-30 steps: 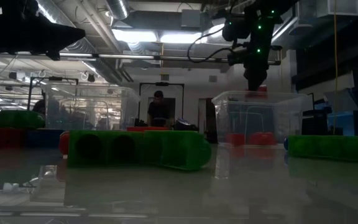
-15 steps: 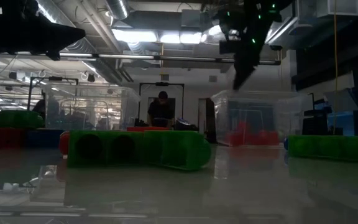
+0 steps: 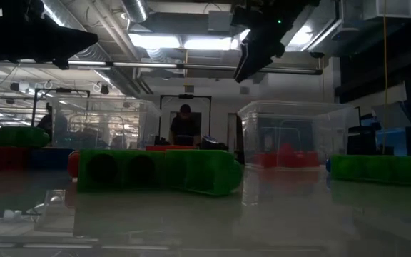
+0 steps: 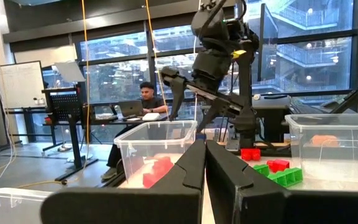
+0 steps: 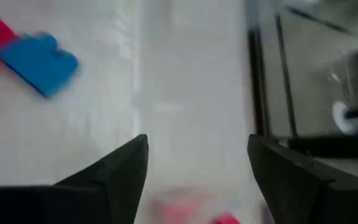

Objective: Sort blocks
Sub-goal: Put the red game piece into the top right transparent bin

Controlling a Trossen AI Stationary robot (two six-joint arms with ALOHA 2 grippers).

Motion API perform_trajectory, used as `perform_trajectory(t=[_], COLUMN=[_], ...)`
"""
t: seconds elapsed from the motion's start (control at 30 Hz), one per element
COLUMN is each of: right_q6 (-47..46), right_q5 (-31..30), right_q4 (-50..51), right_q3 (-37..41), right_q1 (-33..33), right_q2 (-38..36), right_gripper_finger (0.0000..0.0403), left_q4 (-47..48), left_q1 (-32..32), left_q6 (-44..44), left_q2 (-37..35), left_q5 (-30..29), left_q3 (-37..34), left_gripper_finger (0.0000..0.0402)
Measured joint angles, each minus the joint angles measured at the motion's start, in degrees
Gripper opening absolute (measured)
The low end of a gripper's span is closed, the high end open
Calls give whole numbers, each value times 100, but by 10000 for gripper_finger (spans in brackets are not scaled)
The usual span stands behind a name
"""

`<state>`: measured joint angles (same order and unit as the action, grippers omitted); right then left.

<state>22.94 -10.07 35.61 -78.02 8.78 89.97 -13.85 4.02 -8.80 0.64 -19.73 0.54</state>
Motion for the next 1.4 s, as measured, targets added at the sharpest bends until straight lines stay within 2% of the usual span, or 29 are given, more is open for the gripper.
perform_trajectory(t=[0.17,0.47,0.67,0.77,0.9,1.17,1.4], right_q6=[267,942,957,923,916,1253,1493], right_q5=[864,1050,1815,1879,2073,2005,1924], right_q4=[-516,-1324,-1703,-1766,-1831,-1980,-2035], right_q3=[-2,0,2,2,2,0,4], right_q1=[-563,-1315,-1469,-1483,-1481,-1477,-1476], right_q2=[269,1183,1737,1942,2147,2299,2383], right_gripper_finger=[273,273,273,266,227,120,80], left_q4=[-7,-60,-129,-147,-162,-129,-111], left_q1=[0,0,0,0,0,0,0], left_q6=[-9,128,221,235,232,201,186], left_q2=[-1,-2,0,-1,0,-1,-2], left_q5=[0,0,0,2,2,2,2], left_q3=[0,0,0,-1,-2,0,0], left_gripper_finger=[4,4,4,4,4,4,4])
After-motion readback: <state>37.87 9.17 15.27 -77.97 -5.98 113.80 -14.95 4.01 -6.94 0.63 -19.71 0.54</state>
